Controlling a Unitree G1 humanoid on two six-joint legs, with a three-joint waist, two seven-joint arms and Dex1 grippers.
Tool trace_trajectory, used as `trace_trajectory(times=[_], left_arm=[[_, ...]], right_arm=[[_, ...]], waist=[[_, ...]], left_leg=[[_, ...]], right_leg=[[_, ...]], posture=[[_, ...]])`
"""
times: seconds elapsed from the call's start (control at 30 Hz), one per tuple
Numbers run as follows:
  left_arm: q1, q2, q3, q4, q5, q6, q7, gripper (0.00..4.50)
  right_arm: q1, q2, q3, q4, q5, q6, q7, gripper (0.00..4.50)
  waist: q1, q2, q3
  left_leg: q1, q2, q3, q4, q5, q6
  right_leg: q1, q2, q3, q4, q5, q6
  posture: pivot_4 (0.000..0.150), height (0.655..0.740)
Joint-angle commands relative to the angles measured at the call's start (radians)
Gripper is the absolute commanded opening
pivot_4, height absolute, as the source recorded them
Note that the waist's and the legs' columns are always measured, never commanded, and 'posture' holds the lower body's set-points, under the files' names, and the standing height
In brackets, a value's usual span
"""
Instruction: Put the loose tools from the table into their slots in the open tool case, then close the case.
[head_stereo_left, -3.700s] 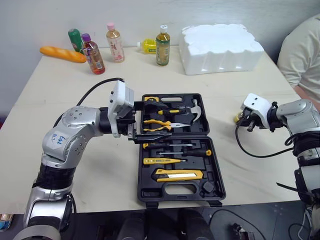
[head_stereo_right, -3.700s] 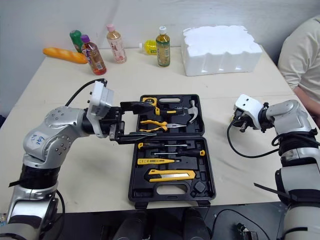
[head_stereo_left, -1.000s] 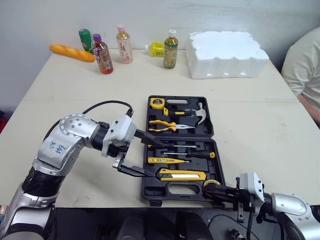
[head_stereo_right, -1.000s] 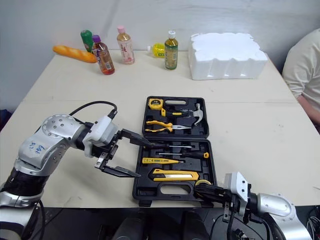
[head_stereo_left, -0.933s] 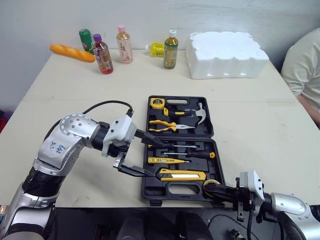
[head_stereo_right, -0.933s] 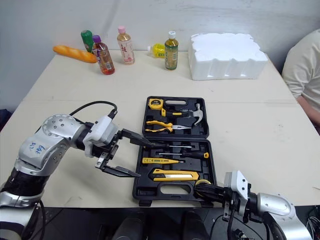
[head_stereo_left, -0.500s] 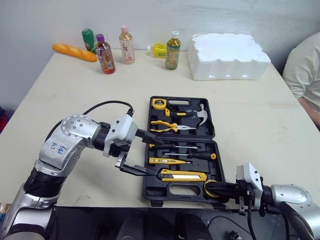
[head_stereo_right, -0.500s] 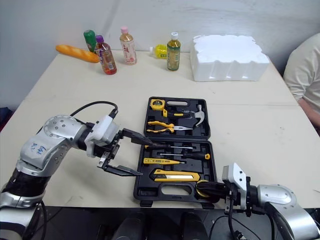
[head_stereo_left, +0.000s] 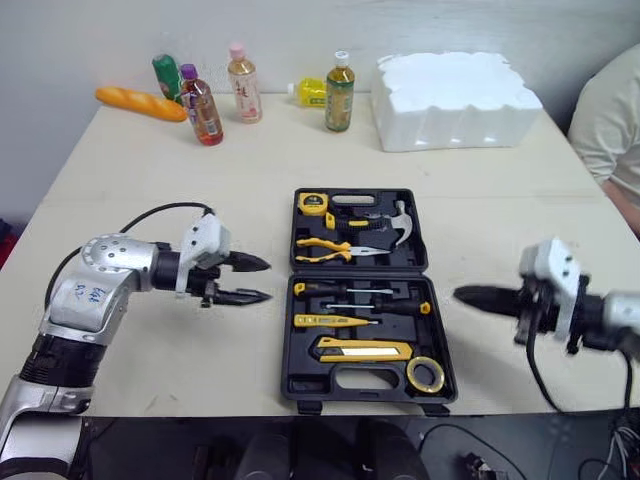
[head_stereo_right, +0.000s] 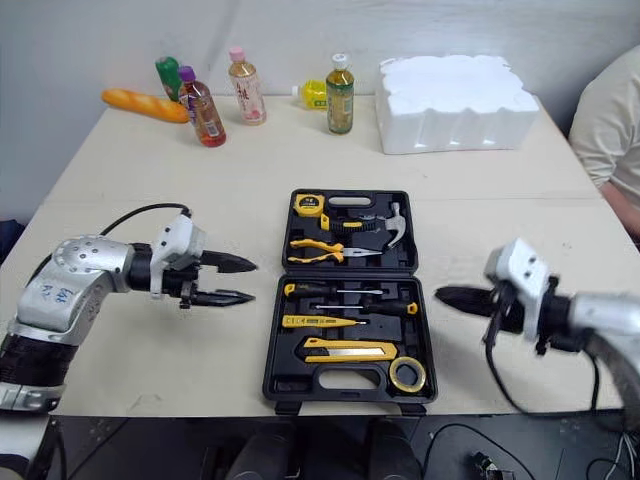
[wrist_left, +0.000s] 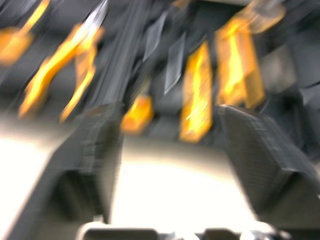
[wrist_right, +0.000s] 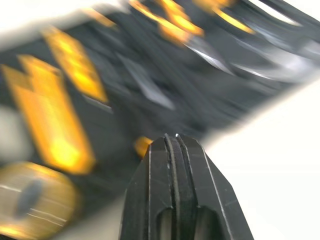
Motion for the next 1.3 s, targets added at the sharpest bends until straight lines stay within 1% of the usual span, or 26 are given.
trace_trajectory(times=[0.03, 0.1, 0.17, 0.23, 0.3, 0.43, 0.53, 0.6, 0.7, 0.8, 1.13, 1.23, 1.3], left_arm=[[-0.028, -0.030, -0.022, 0.066, 0.073, -0.076, 0.028, 0.93], [-0.056, -0.068, -0.046, 0.127, 0.140, -0.113, 0.089, 0.02], [-0.087, -0.124, -0.063, 0.181, 0.185, -0.126, 0.156, 0.02], [-0.091, -0.153, -0.071, 0.182, 0.192, -0.118, 0.160, 0.02], [-0.080, -0.191, -0.098, 0.125, 0.179, -0.089, 0.142, 0.02], [-0.097, -0.284, -0.123, 0.096, 0.174, -0.055, 0.160, 0.02], [-0.116, -0.316, -0.133, 0.100, 0.184, -0.041, 0.157, 0.02], [-0.146, -0.335, -0.140, 0.130, 0.201, -0.027, 0.170, 0.02], [-0.170, -0.340, -0.142, 0.161, 0.225, -0.020, 0.170, 0.02], [-0.181, -0.337, -0.126, 0.189, 0.239, -0.020, 0.188, 0.02], [-0.201, -0.312, -0.107, 0.259, 0.263, -0.051, 0.188, 0.02], [-0.207, -0.295, -0.100, 0.273, 0.270, -0.061, 0.185, 0.02], [-0.211, -0.282, -0.074, 0.280, 0.253, -0.006, 0.191, 0.02]], right_arm=[[-0.110, 0.055, 0.101, 0.076, -0.102, -0.015, -0.063, 0.00], [-0.190, 0.096, 0.158, 0.150, -0.190, -0.028, -0.130, 0.00], [-0.221, 0.108, 0.220, 0.191, -0.263, -0.082, -0.118, 0.00], [-0.233, 0.117, 0.252, 0.207, -0.290, -0.107, -0.097, 0.00], [-0.278, 0.160, 0.291, 0.205, -0.280, -0.074, -0.083, 0.00], [-0.339, 0.228, 0.326, 0.185, -0.249, 0.004, -0.048, 0.00], [-0.365, 0.248, 0.329, 0.187, -0.259, 0.008, -0.032, 0.00], [-0.401, 0.257, 0.335, 0.227, -0.289, -0.004, -0.036, 0.00], [-0.440, 0.265, 0.337, 0.274, -0.325, -0.014, -0.038, 0.00], [-0.441, 0.263, 0.327, 0.267, -0.333, -0.007, -0.025, 0.00], [-0.380, 0.264, 0.303, 0.203, -0.331, 0.029, -0.030, 0.00], [-0.351, 0.232, 0.283, 0.188, -0.350, 0.024, -0.038, 0.00], [-0.330, 0.217, 0.234, 0.177, -0.337, 0.034, -0.051, 0.00]], waist=[[-0.001, 0.000, 0.000], [-0.001, -0.001, 0.000], [0.001, 0.000, 0.000], [0.002, -0.001, 0.000], [-0.002, -0.001, 0.000], [-0.006, -0.001, 0.000], [-0.004, -0.001, 0.000], [-0.003, -0.001, 0.000], [-0.003, -0.001, 0.000], [-0.003, -0.001, 0.000], [-0.003, -0.001, 0.000], [-0.003, -0.001, 0.000], [-0.002, -0.001, 0.000]], left_leg=[[-0.002, 0.000, 0.000, 0.000, 0.001, -0.001], [-0.005, -0.001, 0.002, 0.001, 0.002, -0.004], [-0.018, -0.005, 0.005, 0.004, 0.007, -0.001], [-0.022, -0.007, 0.008, 0.005, 0.009, 0.000], [-0.026, -0.007, 0.012, 0.006, 0.009, 0.002], [-0.028, -0.006, 0.016, 0.016, 0.009, 0.003], [-0.028, -0.006, 0.015, 0.019, 0.008, 0.005], [-0.028, -0.006, 0.015, 0.019, 0.008, 0.005], [-0.028, -0.007, 0.015, 0.020, 0.008, 0.005], [-0.028, -0.007, 0.015, 0.020, 0.008, 0.005], [-0.028, -0.007, 0.015, 0.020, 0.008, 0.005], [-0.028, -0.007, 0.015, 0.020, 0.008, 0.005], [-0.028, -0.007, 0.015, 0.020, 0.008, 0.005]], right_leg=[[-0.002, 0.000, 0.000, 0.000, 0.000, 0.000], [-0.006, 0.000, 0.001, 0.001, 0.001, 0.002], [-0.019, 0.001, 0.001, 0.012, 0.002, 0.004], [-0.025, 0.000, 0.000, 0.014, 0.003, 0.006], [-0.030, -0.001, 0.000, 0.015, 0.004, 0.008], [-0.031, -0.001, 0.000, 0.019, 0.006, 0.011], [-0.031, -0.001, 0.001, 0.021, 0.006, 0.011], [-0.031, -0.001, 0.001, 0.022, 0.006, 0.011], [-0.031, -0.002, 0.002, 0.024, 0.006, 0.011], [-0.032, -0.002, 0.002, 0.024, 0.006, 0.011], [-0.032, -0.002, 0.002, 0.025, 0.006, 0.011], [-0.032, -0.002, 0.002, 0.025, 0.006, 0.011], [-0.032, -0.002, 0.002, 0.025, 0.006, 0.011]], posture=[[0.150, 0.7383], [0.150, 0.7383], [0.150, 0.7383], [0.150, 0.7383], [0.150, 0.7383], [0.150, 0.7383], [0.150, 0.7383], [0.150, 0.7383], [0.150, 0.7383], [0.150, 0.7383], [0.150, 0.7383], [0.150, 0.7383], [0.150, 0.7383]])
